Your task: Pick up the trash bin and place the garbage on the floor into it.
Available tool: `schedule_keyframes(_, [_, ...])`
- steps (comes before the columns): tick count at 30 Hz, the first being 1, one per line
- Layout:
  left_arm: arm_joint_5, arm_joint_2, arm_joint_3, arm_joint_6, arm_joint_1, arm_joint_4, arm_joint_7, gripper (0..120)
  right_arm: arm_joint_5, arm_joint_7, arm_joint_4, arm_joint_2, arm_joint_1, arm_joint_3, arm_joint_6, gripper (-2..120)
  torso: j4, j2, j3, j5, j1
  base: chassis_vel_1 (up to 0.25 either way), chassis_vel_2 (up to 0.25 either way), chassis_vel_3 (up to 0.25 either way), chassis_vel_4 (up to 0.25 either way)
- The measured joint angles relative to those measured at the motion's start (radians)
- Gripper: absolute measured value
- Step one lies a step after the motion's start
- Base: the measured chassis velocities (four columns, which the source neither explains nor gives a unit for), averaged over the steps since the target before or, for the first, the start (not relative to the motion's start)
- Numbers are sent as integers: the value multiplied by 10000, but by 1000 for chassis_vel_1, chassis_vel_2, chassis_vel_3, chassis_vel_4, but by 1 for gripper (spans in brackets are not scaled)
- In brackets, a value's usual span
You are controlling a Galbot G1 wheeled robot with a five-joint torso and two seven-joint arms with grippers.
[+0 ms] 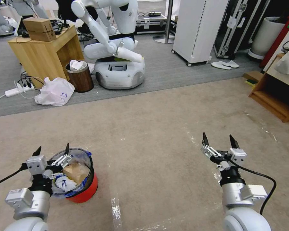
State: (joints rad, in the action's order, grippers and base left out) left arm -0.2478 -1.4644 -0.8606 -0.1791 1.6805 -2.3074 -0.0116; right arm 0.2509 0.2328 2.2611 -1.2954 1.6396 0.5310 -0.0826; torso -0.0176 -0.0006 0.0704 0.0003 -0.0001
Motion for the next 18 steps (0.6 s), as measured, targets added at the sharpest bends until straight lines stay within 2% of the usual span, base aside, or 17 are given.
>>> schedule_keyframes(18, [69, 34, -37, -36, 32, -59, 0, 100, -167, 4, -19, -23, 25, 110, -101, 100, 0, 0, 0, 0, 0, 0, 0, 0, 0])
